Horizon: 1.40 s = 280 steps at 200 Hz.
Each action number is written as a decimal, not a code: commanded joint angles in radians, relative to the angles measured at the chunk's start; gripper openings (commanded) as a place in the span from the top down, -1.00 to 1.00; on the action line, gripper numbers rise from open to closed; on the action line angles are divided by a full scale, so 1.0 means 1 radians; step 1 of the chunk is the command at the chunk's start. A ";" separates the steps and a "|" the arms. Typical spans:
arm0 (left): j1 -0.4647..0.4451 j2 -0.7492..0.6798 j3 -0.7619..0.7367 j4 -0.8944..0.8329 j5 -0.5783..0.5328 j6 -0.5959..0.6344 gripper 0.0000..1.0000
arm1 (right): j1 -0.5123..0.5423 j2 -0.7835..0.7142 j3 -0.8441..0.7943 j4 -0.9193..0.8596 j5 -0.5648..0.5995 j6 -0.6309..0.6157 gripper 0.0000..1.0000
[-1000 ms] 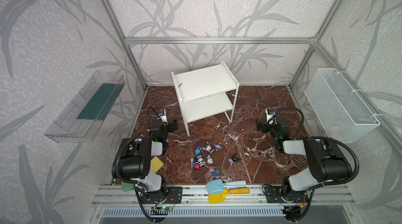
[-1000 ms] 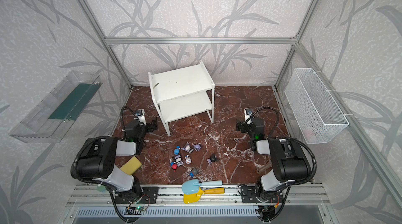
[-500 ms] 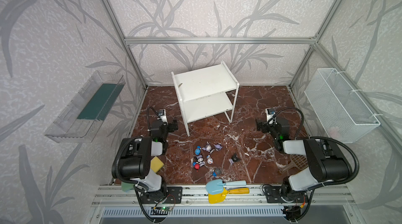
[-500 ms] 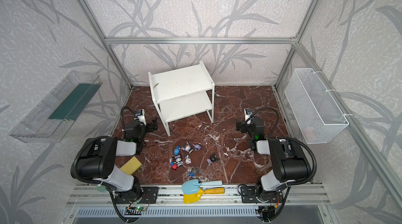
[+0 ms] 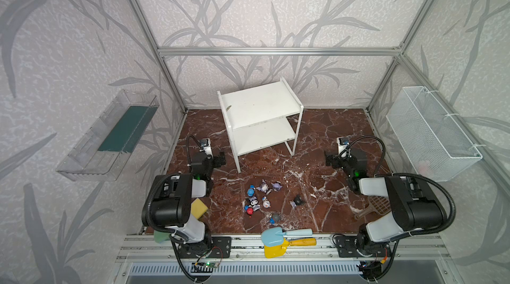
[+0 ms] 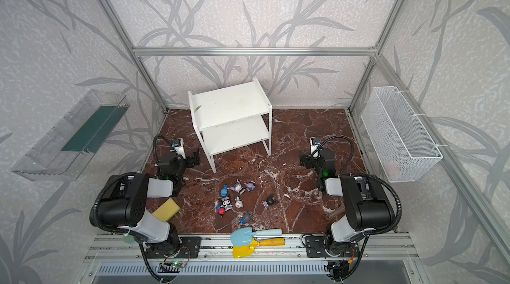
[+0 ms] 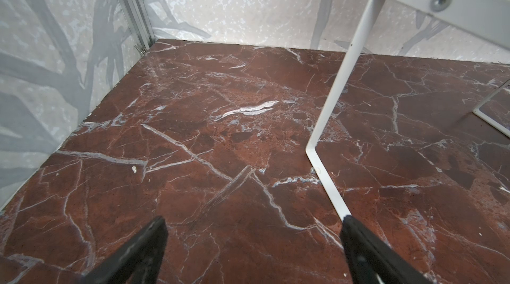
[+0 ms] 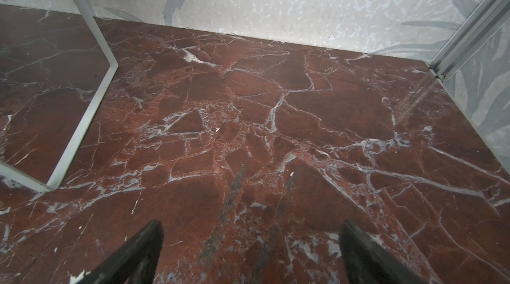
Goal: Place and organize the plastic toys onto the shelf
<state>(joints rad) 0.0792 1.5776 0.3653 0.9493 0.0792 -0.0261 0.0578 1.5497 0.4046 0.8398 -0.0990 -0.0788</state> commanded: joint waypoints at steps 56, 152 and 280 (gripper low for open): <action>0.003 -0.012 0.006 0.003 -0.005 -0.003 -0.98 | -0.004 -0.002 0.007 0.003 -0.008 0.005 -0.98; -0.004 -0.096 0.133 -0.307 -0.157 -0.047 -0.98 | -0.004 -0.002 0.008 -0.001 -0.008 0.005 -0.98; -0.097 -0.218 0.139 -0.477 -0.531 -0.150 -0.98 | -0.003 -0.002 0.008 -0.001 -0.005 0.002 -0.98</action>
<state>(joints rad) -0.0097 1.3724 0.4892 0.5102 -0.3859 -0.1406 0.0578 1.5497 0.4046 0.8394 -0.0990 -0.0788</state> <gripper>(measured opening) 0.992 0.991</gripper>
